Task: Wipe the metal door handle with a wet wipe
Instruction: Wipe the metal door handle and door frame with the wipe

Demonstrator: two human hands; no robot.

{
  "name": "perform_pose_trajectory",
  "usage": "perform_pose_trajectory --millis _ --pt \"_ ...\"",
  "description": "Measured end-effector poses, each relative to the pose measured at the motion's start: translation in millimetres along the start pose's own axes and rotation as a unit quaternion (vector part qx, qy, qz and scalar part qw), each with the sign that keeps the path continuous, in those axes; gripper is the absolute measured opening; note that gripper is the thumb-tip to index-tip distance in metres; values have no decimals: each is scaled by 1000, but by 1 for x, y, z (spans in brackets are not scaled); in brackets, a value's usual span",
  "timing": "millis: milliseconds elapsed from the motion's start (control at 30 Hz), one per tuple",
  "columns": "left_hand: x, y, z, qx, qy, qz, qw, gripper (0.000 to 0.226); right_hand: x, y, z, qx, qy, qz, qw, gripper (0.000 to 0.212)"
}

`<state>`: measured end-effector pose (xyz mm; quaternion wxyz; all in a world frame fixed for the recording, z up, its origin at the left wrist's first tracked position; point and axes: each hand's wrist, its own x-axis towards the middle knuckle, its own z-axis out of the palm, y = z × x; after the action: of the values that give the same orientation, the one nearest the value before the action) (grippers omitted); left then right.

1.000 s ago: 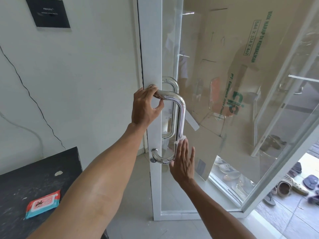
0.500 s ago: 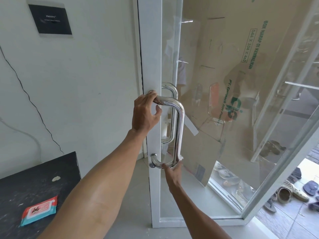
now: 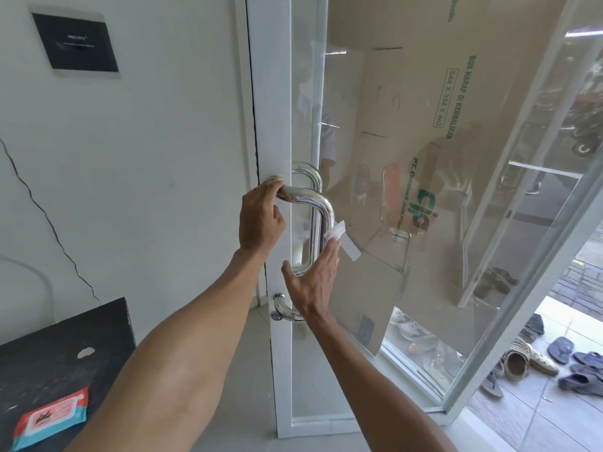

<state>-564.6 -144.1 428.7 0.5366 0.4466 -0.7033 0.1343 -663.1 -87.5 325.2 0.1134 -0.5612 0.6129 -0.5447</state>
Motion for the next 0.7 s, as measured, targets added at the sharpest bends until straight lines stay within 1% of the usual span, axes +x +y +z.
perform_pose_trajectory --millis 100,200,367,467,567,633,700 --pt "-1 -2 -4 8 -24 3 1000 63 15 -12 -3 -7 26 -24 999 106" --pt "-2 -4 -2 5 -39 -3 999 64 31 -24 -9 -3 57 -46 997 97" --pt "-2 -2 1 -17 -25 -38 999 64 56 -41 -20 -75 94 -149 981 82" --pt "-2 -4 -1 -27 -16 -55 998 59 68 -55 -24 -147 94 -209 962 71" --pt "-4 -11 -1 -13 -24 -81 996 54 76 -70 -24 -203 95 -255 940 56" --pt "-6 -16 -1 4 -27 -89 996 52 79 -80 -21 -215 86 -270 934 47" --pt "-8 -20 -3 14 -26 -97 995 50 83 -89 -16 -230 72 -272 932 44"
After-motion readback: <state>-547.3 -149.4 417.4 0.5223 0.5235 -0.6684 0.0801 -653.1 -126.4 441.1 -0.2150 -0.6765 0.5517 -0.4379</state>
